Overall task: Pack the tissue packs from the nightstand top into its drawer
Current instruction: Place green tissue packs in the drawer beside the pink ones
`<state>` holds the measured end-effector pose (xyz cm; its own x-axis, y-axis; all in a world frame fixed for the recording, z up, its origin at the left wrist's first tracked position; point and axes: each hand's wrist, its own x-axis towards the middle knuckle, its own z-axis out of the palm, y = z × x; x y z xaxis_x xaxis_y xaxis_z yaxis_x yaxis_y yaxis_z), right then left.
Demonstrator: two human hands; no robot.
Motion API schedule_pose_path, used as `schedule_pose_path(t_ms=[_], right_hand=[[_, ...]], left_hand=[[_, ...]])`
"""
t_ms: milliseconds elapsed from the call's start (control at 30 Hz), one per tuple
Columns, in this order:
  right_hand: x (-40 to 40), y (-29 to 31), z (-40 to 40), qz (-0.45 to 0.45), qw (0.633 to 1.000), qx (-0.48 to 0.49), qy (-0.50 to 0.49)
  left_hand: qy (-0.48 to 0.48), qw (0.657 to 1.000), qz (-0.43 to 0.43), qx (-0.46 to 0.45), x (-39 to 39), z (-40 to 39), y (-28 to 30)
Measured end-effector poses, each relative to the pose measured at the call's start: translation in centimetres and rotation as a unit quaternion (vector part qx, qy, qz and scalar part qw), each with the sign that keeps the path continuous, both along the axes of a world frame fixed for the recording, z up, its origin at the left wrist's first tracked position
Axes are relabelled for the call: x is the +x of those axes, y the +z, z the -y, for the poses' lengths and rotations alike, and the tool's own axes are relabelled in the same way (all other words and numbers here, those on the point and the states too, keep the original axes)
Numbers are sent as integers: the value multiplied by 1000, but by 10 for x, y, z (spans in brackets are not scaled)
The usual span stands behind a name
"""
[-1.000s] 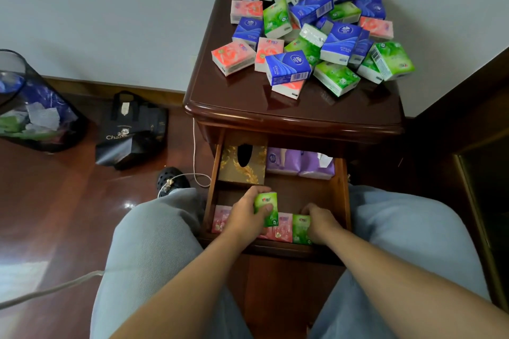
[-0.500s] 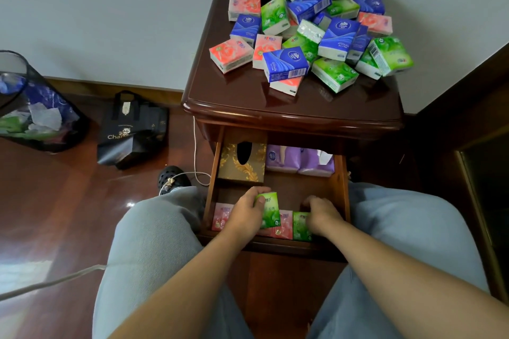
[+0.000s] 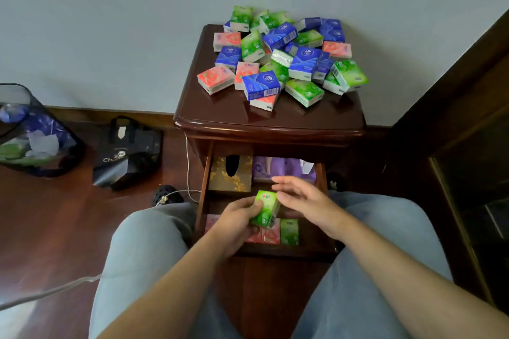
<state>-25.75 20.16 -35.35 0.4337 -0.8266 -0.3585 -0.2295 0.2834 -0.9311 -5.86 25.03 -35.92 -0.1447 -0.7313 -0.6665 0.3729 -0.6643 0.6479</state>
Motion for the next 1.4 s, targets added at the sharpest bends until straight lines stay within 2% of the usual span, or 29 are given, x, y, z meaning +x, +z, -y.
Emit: schedule_pose_path(t_ms=[133,300,400,467,600,700,800,867,933,1000,1100,1233,1400], right_hand=[[-5,7,-9,80,996,27,2],[-11,6,-8,66,995,36,-66],[-14,4,-7,0,996,11,-85],[-14,1,-6,-4,996,32,-82],[-13,-2,-5,18,995,75,-70],[-13,-5,-5,11,995,66,-69],[-13,-7,-4,52,989,109,-89],[-15,-7,-2,62,984,141,-89],[-20,-11,-1,9,985,144,-92],[-24,-15,-1,-64,985,137,-85],[-33,-16,1,-234,972,14,-11],[-39,-22,2,-413,902,-94,81],[-34,-41,5,-514,817,-136,223]], left_hand=[[6,992,-113,61,-10,3,14],[-68,977,-172,109,-15,2,24],[-116,985,-87,95,-14,1,24],[-101,991,-46,77,-14,1,23],[-60,994,-37,88,-14,1,20],[-5,994,-35,99,-15,3,16],[-13,999,13,27,-20,7,13],[-85,988,123,-48,-24,7,10],[-146,957,227,-106,-28,7,3],[-195,931,275,-138,-33,6,-6],[-247,901,327,-144,-36,4,-21],[-280,867,389,-134,-34,2,-39],[-360,827,411,-134,-25,2,-58]])
